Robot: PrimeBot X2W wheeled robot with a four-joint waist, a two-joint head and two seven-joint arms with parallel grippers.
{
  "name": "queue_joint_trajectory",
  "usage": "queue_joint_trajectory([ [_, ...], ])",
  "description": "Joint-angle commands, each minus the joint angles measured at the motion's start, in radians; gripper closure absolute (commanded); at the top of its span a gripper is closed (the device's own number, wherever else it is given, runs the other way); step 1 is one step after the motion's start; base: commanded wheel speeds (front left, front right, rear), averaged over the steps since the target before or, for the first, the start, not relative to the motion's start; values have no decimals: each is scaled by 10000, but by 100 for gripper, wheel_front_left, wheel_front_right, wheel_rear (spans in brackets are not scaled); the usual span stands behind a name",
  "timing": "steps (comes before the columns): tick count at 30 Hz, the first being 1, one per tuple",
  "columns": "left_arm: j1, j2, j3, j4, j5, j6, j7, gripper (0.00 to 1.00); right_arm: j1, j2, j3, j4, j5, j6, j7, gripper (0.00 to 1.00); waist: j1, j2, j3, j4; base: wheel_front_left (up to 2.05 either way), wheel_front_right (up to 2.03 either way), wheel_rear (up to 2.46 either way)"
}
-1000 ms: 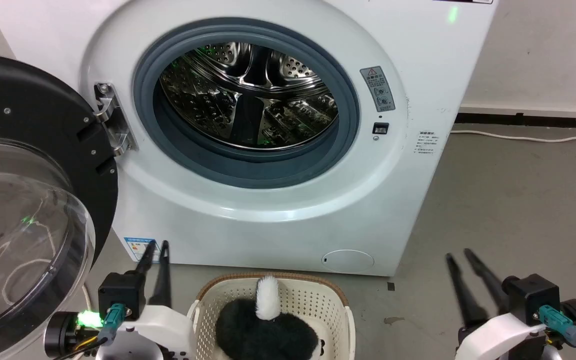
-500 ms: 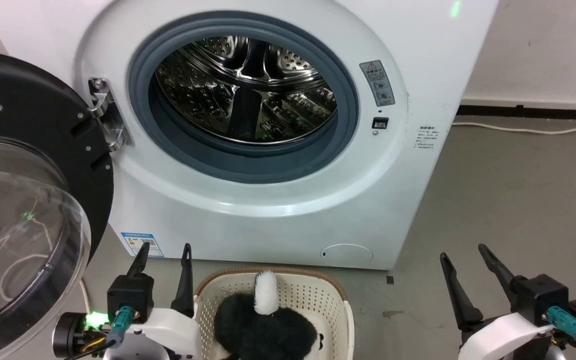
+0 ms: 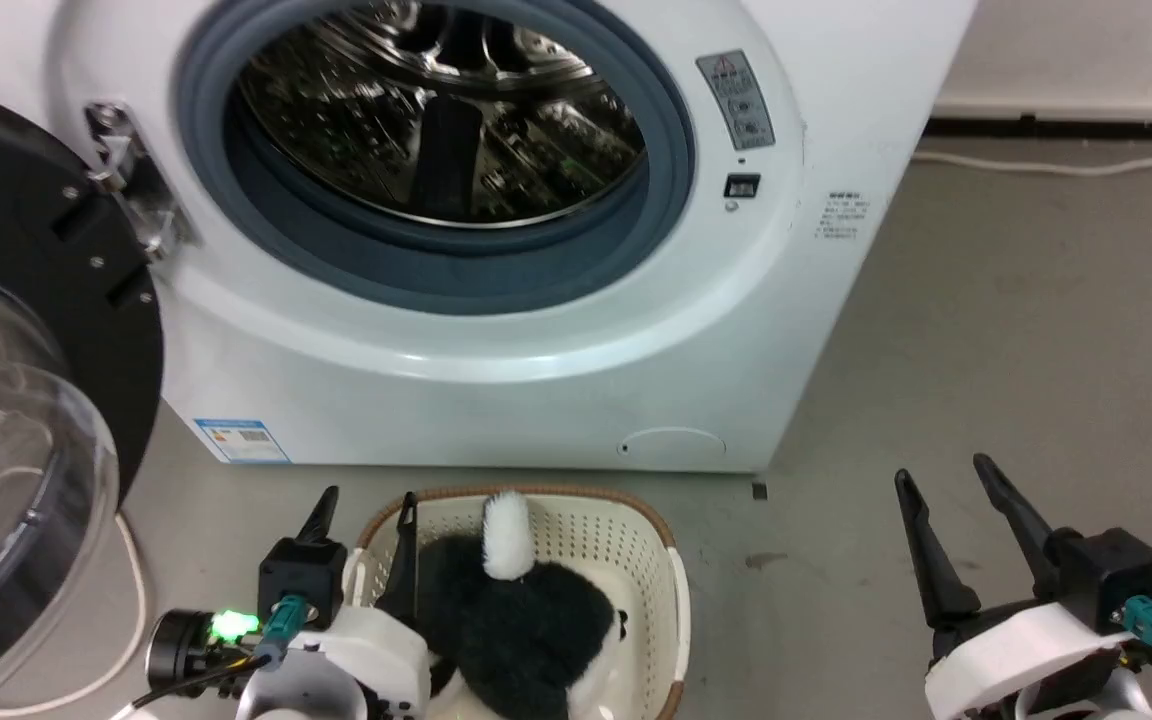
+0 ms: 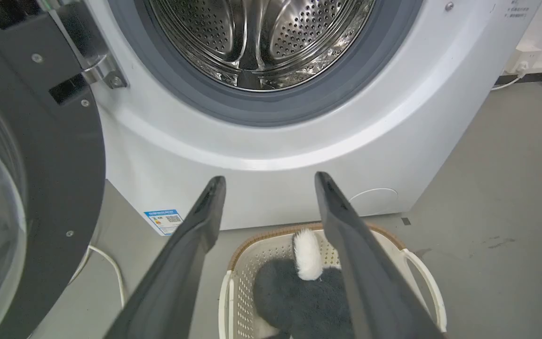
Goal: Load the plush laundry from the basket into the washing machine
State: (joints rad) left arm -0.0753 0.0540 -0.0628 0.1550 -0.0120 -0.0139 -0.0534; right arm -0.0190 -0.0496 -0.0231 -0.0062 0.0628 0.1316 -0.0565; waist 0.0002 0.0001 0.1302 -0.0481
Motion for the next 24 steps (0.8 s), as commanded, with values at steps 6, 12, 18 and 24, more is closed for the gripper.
queue_joint_trajectory([
  [6,-1009,289,-280,1183,-127,-171,-311,0,-499,-2,-217,-220,337,-3,-292,0,-2,-1,1136,-463,0,0,0],
  [12,-1596,535,-325,1907,-238,-247,-434,0,-676,-2,-168,-238,625,-3,-417,0,-2,-1,1714,-645,0,0,0],
  [18,-2143,669,-520,2823,-351,-371,-508,0,-857,-3,-40,-220,714,-4,-541,0,-2,-1,2213,-823,0,0,0],
  [24,-2672,784,-814,3981,-551,-487,-501,0,-1033,-3,-109,-315,832,-4,-687,0,-2,-1,2715,-1078,0,0,0],
])
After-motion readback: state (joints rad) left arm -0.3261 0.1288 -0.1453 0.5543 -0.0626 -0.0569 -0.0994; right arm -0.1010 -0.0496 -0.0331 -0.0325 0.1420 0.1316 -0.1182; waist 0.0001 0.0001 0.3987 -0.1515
